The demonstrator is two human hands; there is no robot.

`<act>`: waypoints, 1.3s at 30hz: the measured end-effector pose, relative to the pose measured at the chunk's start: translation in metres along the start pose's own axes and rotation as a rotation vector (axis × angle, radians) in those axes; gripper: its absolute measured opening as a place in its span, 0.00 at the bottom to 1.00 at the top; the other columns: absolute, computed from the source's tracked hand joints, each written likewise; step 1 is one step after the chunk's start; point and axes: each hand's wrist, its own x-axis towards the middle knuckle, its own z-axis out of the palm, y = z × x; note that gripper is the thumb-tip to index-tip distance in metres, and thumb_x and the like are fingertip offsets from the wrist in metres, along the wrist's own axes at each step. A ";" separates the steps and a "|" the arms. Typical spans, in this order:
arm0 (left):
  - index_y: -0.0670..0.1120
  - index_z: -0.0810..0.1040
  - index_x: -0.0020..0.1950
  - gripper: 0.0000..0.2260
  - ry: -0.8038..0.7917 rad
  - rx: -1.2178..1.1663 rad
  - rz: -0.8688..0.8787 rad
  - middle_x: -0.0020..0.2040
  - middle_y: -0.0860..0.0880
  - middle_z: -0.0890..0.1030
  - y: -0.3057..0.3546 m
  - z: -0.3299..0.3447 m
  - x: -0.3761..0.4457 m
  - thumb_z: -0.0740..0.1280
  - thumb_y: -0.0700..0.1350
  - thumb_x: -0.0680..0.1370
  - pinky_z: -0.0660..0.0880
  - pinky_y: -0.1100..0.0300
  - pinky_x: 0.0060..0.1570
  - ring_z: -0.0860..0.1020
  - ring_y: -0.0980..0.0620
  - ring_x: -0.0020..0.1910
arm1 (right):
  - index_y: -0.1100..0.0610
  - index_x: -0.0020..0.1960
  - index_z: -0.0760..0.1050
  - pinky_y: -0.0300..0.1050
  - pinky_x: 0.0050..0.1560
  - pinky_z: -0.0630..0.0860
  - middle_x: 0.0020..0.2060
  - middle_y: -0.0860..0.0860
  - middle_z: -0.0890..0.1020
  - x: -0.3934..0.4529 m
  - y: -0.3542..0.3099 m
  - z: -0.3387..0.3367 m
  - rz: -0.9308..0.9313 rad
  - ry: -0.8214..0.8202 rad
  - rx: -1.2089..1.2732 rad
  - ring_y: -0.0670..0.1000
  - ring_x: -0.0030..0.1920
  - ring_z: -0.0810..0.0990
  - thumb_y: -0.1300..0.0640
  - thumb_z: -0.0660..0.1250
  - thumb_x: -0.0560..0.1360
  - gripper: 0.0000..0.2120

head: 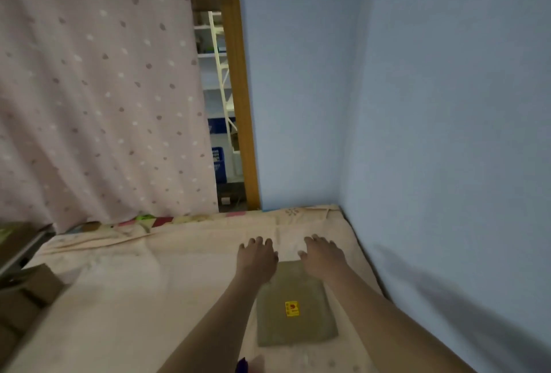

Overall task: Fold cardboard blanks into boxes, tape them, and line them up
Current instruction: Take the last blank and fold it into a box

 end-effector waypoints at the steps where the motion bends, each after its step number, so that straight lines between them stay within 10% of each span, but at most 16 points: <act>1: 0.46 0.69 0.71 0.19 -0.017 0.000 -0.008 0.69 0.44 0.72 0.000 0.008 0.001 0.54 0.54 0.84 0.68 0.47 0.64 0.71 0.43 0.67 | 0.57 0.74 0.65 0.53 0.69 0.65 0.71 0.54 0.70 0.002 0.004 0.007 0.001 -0.018 0.007 0.58 0.71 0.69 0.47 0.52 0.85 0.22; 25: 0.41 0.64 0.73 0.23 -0.646 -0.581 -0.565 0.70 0.40 0.69 -0.022 0.256 0.076 0.61 0.47 0.80 0.69 0.52 0.63 0.71 0.39 0.67 | 0.59 0.67 0.73 0.43 0.55 0.72 0.64 0.58 0.79 0.112 0.098 0.241 0.463 -0.601 0.326 0.58 0.64 0.78 0.53 0.59 0.82 0.17; 39: 0.40 0.77 0.53 0.09 -0.577 -1.018 -0.785 0.51 0.42 0.80 -0.046 0.257 0.076 0.62 0.42 0.76 0.81 0.49 0.46 0.79 0.43 0.49 | 0.63 0.63 0.74 0.48 0.54 0.79 0.55 0.56 0.80 0.122 0.095 0.231 0.713 -0.462 0.669 0.59 0.57 0.79 0.55 0.67 0.79 0.16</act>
